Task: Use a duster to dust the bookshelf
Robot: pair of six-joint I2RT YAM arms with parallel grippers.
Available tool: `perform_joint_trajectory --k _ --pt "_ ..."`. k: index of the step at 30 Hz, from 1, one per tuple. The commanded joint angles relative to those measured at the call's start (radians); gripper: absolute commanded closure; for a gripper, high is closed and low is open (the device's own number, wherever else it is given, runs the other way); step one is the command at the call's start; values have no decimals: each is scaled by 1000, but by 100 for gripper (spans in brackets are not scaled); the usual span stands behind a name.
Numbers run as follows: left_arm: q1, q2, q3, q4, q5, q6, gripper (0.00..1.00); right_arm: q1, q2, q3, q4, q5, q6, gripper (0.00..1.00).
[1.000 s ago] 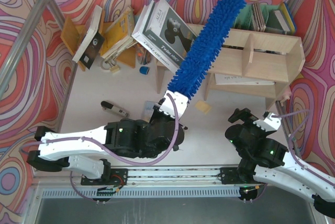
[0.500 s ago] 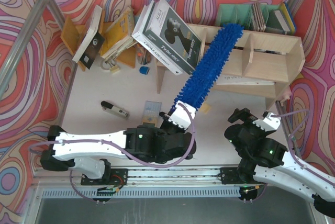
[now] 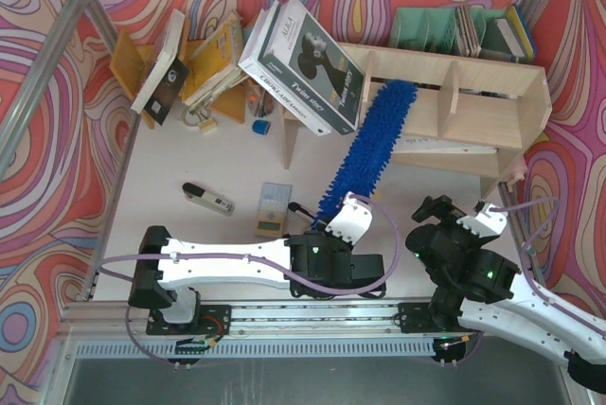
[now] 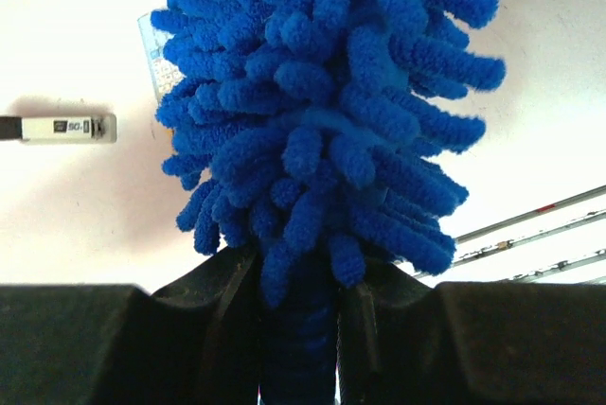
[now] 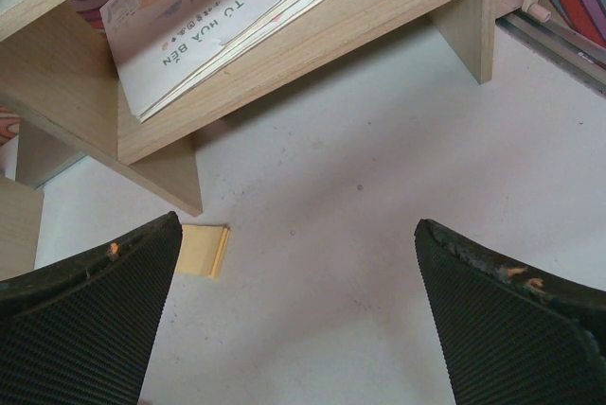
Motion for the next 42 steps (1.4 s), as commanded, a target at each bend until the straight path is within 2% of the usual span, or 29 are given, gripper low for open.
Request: perform_joint_trajectory --k 1,6,10,18,25,35,42 --pt "-2 26 118 -229 -25 -160 100 5 -10 -4 6 33 6 1" --pt "-35 106 317 -385 -124 -202 100 5 -24 -6 6 31 6 1" --pt "-41 135 389 -414 -161 -190 100 4 -36 -7 6 32 6 1" --pt "-40 133 346 -384 -146 -185 100 5 -49 -11 6 30 6 1" --pt "-30 114 195 -222 -11 -132 100 4 -49 -9 5 28 6 1" --pt "-36 79 360 -354 -180 -132 100 4 -47 -11 6 29 5 1" --pt "-42 57 392 -409 -234 -180 100 5 -46 -9 4 30 6 1"
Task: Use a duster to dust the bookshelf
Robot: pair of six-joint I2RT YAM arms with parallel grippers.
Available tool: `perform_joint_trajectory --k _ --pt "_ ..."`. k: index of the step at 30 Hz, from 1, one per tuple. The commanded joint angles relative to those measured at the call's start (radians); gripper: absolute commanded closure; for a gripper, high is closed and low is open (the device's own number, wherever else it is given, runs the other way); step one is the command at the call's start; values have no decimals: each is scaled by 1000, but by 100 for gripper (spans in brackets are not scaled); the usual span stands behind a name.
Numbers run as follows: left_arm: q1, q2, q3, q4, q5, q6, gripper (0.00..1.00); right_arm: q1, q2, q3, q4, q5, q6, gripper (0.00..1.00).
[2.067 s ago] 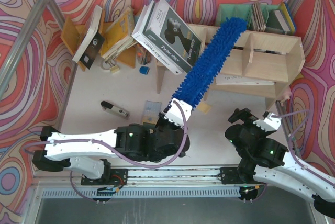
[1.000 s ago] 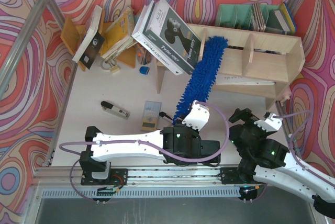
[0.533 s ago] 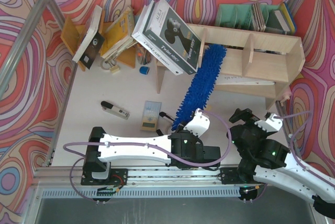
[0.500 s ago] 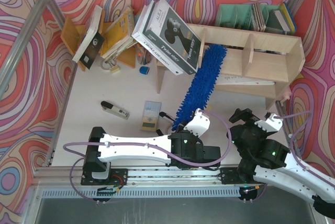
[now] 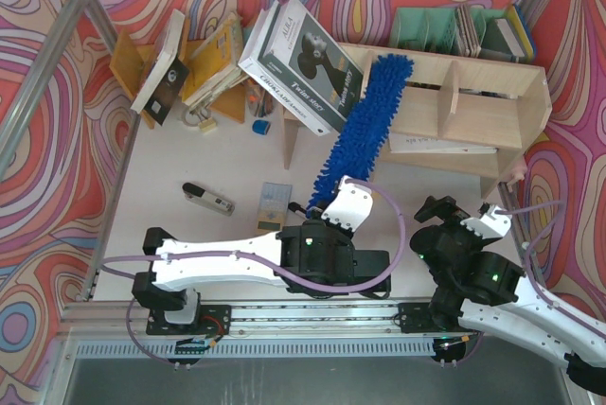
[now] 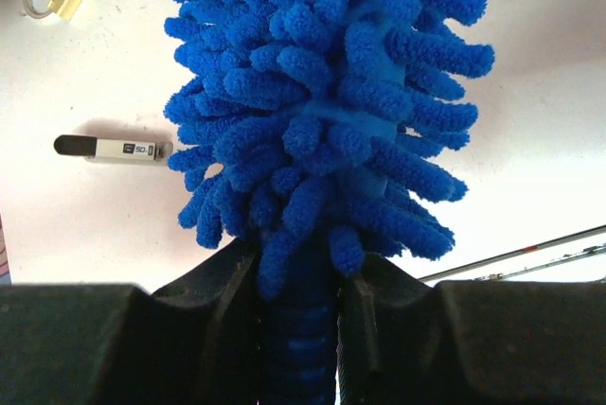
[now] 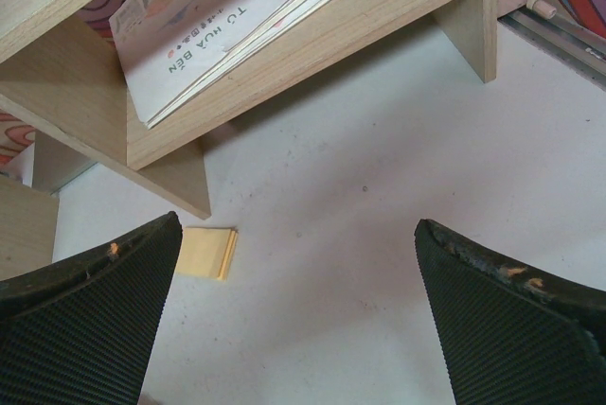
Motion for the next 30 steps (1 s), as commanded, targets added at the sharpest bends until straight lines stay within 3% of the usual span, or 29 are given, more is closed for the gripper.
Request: perform_joint_trajectory --k 1,15,30 --pt "-2 -41 -4 -40 -91 -27 100 5 -8 -8 5 29 6 1" --pt "38 -68 -270 194 142 51 100 5 -9 -8 3 29 6 1" --pt "9 -8 -151 364 215 301 100 5 -9 -8 0 30 8 1"
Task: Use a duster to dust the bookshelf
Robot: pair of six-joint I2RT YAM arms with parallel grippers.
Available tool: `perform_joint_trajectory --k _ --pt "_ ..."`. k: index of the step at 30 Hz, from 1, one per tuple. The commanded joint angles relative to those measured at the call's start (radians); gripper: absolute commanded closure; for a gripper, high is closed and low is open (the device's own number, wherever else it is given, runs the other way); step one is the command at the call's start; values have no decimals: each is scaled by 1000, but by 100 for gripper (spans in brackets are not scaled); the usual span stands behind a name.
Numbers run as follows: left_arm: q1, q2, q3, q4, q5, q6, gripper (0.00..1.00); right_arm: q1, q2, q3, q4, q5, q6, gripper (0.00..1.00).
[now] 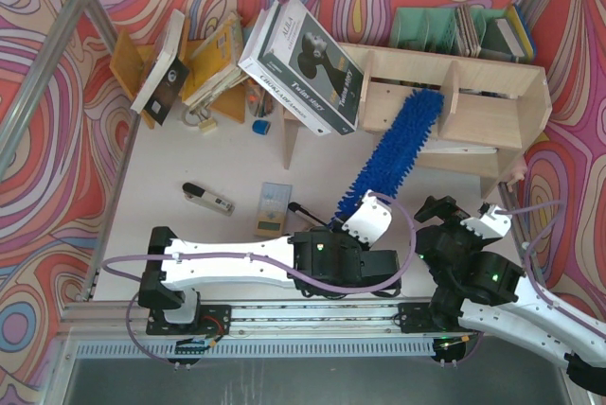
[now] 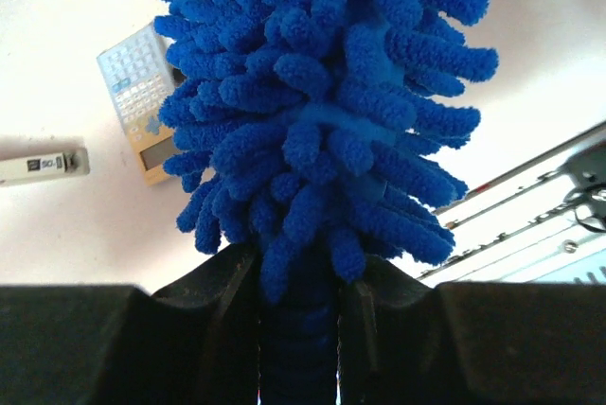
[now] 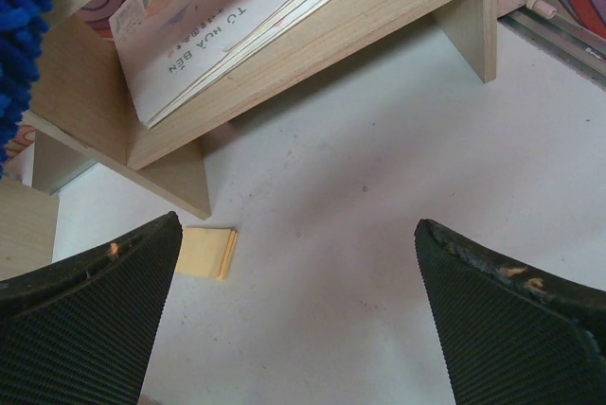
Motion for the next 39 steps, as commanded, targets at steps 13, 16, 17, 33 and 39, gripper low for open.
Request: perform_joint_trajectory --k 13,16,17,33,39 --pt "28 -111 -110 -38 -72 -37 100 4 0 -8 3 31 8 1" --pt "44 -130 -139 -38 -67 -56 100 4 4 -8 4 32 8 1" --pt "47 -129 -142 -38 -64 -58 100 5 4 -8 3 33 8 1" --pt "-2 -40 4 124 -2 149 100 5 7 -7 3 34 8 1" --pt "-26 -94 8 167 -56 171 100 4 4 -8 3 33 8 1"
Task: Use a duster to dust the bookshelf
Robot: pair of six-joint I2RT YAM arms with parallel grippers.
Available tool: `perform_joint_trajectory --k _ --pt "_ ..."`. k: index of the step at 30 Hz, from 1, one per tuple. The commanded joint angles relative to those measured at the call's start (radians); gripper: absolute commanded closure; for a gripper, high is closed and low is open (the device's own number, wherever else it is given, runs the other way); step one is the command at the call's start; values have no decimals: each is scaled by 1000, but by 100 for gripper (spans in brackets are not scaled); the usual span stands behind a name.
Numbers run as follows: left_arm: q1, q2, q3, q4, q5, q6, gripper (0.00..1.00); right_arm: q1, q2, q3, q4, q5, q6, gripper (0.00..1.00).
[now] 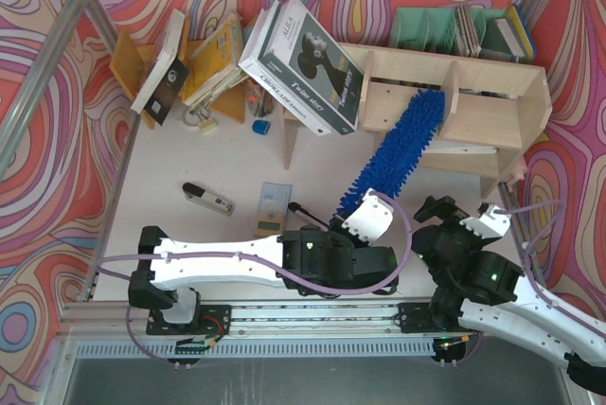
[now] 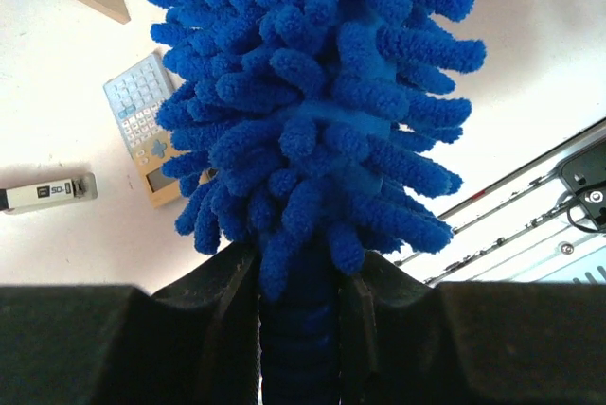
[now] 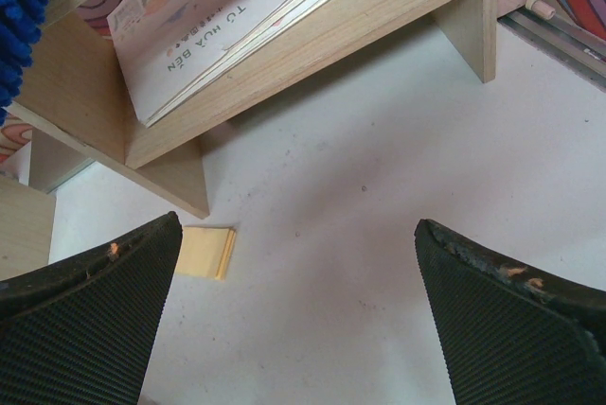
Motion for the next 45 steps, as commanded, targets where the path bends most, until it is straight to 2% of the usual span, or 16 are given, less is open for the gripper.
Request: perform_joint_trajectory --k 1,6,12,18,26,30,39,45 --pt "-21 -62 16 83 -63 59 100 4 -3 -7 3 33 8 1" --pt "-29 -100 -1 118 -117 75 100 5 -5 -7 3 31 8 1" --pt "-25 -91 1 78 -183 60 100 4 -4 -7 3 31 8 1" --pt "-15 -59 -18 58 -119 33 100 5 -4 -7 3 31 8 1" --pt "19 -50 -134 67 9 -34 100 5 -6 -8 3 31 8 1" --pt "18 -41 -124 57 26 -37 100 4 -5 -7 3 31 8 1" --pt "-43 -76 -28 92 -78 53 100 4 -6 -7 3 32 8 1" --pt "-49 -89 -57 101 -103 41 100 5 -8 -7 2 31 9 1"
